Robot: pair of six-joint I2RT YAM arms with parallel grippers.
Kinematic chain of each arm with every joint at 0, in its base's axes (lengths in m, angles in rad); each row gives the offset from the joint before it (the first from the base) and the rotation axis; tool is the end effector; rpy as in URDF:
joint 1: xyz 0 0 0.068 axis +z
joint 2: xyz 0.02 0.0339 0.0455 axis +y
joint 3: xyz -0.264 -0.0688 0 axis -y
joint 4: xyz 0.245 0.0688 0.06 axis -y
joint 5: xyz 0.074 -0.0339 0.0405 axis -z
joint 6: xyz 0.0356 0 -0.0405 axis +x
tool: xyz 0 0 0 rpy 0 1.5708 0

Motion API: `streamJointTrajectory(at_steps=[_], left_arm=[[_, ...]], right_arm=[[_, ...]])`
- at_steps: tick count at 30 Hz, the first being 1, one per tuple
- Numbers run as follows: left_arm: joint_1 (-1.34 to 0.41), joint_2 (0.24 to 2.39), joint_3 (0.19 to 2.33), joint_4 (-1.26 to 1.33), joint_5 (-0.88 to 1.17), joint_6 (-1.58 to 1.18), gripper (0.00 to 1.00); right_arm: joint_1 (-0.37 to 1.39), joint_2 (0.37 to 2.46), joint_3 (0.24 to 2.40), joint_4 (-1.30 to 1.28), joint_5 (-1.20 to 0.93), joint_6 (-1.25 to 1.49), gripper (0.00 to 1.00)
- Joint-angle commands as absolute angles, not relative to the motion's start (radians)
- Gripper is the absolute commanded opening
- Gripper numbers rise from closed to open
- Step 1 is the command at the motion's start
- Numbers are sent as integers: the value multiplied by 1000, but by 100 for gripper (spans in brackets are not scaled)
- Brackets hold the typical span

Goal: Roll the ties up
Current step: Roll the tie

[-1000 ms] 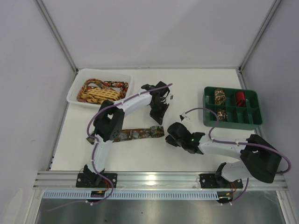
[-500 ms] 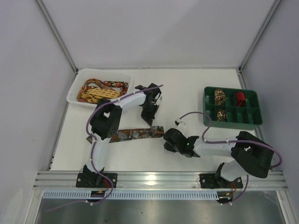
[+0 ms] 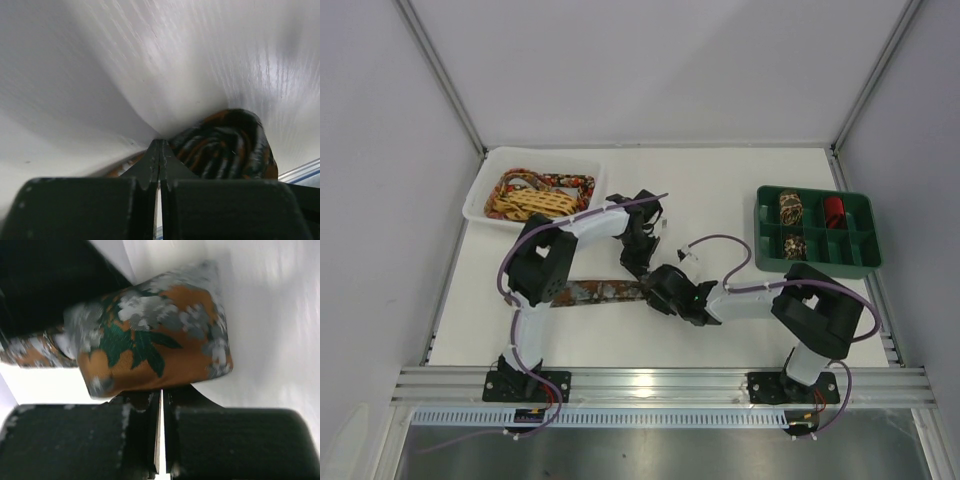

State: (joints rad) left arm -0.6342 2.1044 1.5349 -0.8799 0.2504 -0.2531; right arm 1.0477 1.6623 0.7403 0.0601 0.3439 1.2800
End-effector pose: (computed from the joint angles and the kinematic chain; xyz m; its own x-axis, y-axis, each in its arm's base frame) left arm 0.3219 -0.2477 0.1515 -0.9239 0.3785 -0.0556 0.3789 0.8856 -0.2685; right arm 0.1652 0.2625 0.1358 -0.7850 0.4442 -0.4318 0.1609 0.8193 0.5503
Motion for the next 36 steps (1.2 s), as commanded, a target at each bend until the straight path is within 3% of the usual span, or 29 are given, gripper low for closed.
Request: streamJointTrajectory(at_steps=[1,7,13,17,20,21,24,30,36], left_arm=[[-657,2033,1500,-845,287,-245,0],[-637,2063,1592,-900,206,-248,0],[-588,2076,1713,-972,109,-310,2],[-575,2033,1721,-967,136,-330,4],[-581,1970,1691,-917,246,-356,3],[-590,1950,1669,-896,267,-362,3],[-606,1887,1622,-856,345,-406,1],[-659,1813,1519,-782,423,-502,0],[-693,1827,1473,-733,431,-538,0]], right_arm=[[1006,1732,813,5,381,1266,0],[1049,1620,740,-75,399,1241,0],[1120,1366,618,-254,429,1236,0],[1074,1209,603,-325,397,1096,1],[944,1105,594,-301,272,942,13],[860,1071,588,-254,155,892,28],[658,1067,584,-162,-124,758,51],[468,1274,731,-144,-553,556,67],[431,1468,842,-123,-713,515,80]])
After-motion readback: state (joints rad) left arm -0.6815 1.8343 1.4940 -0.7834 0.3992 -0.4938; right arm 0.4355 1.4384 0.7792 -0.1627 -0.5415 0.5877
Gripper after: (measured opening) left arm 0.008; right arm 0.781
